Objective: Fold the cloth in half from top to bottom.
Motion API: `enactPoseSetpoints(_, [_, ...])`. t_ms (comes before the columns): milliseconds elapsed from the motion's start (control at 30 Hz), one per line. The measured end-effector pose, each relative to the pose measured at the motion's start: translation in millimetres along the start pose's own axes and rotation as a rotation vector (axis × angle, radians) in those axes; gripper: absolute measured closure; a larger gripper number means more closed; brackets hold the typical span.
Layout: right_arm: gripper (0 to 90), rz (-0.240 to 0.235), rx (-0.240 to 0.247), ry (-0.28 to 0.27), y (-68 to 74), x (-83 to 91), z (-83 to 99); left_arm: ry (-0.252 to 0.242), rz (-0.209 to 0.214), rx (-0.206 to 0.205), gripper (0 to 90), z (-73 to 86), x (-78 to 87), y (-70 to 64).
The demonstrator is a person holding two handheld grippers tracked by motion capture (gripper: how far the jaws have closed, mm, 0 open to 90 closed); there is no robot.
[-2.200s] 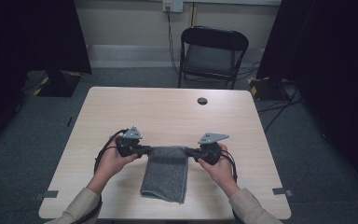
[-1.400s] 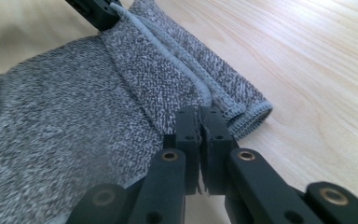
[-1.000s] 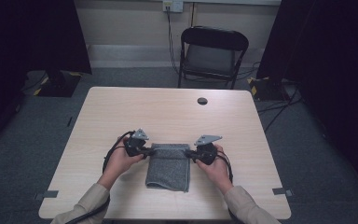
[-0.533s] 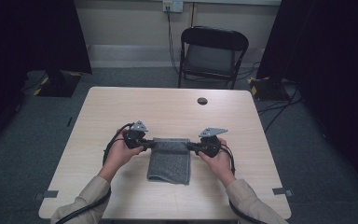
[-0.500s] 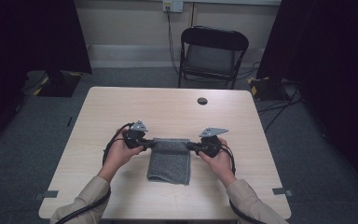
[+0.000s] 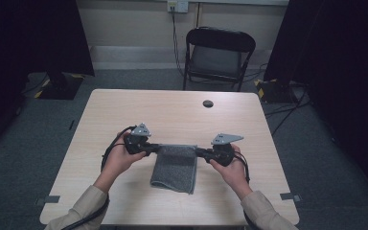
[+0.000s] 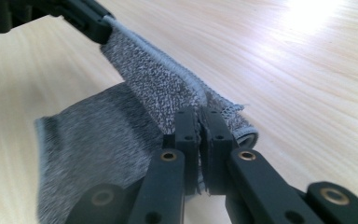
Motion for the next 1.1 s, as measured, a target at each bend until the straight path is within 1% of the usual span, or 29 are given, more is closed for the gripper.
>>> enactPoseSetpoints(100, [86.8, -0.010, 0.005, 0.009, 5.3, 2.1, 7.1, 0.016, 0.015, -0.009, 87.0, 4.3, 1.1, -6.3])
enactPoseSetpoints(233, [86.9, -0.021, 0.007, 0.021, 8.6, 3.0, 17.2, 0.020, 0.033, -0.005, 87.0, 13.1, -0.3, -15.5])
enactPoseSetpoints(300, [86.9, -0.027, 0.004, 0.025, 9.7, 3.6, 21.7, 0.023, 0.044, 0.000, 87.0, 16.6, -0.5, -18.0])
enactPoseSetpoints(400, [86.8, -0.033, 0.009, 0.029, 12.3, 6.0, 26.9, 0.019, 0.045, 0.006, 86.9, 21.4, -1.2, -21.5])
enactPoseSetpoints(567, [86.5, -0.041, 0.013, 0.055, 14.8, 6.0, 36.2, 0.037, 0.066, 0.006, 86.8, 28.9, -3.7, -27.7])
enactPoseSetpoints(800, [86.1, -0.048, 0.020, 0.092, 17.2, 2.4, 47.3, 0.065, 0.083, 0.006, 86.8, 38.7, -8.6, -34.3])
enactPoseSetpoints(900, [86.0, -0.049, 0.017, 0.104, 17.1, 1.6, 51.7, 0.063, 0.083, 0.011, 86.7, 42.0, -11.3, -36.3])
enactPoseSetpoints(967, [85.9, -0.049, 0.013, 0.111, 16.5, 0.6, 54.3, 0.072, 0.084, 0.008, 86.6, 43.1, -12.5, -36.9])
enactPoseSetpoints(1100, [85.6, -0.031, 0.011, 0.137, 14.6, -2.8, 58.4, 0.074, 0.080, 0.011, 86.3, 42.9, -14.4, -36.9])
Point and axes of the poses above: each handheld gripper's, and its own axes: x roughly backward along the jaws, z roughly out of its underside, y roughly to its left, the point moved 3 cm from there along -x, roughly forward along the jaws, and after that the axes turned 12 degrees about -x, right-handed, at the moved point
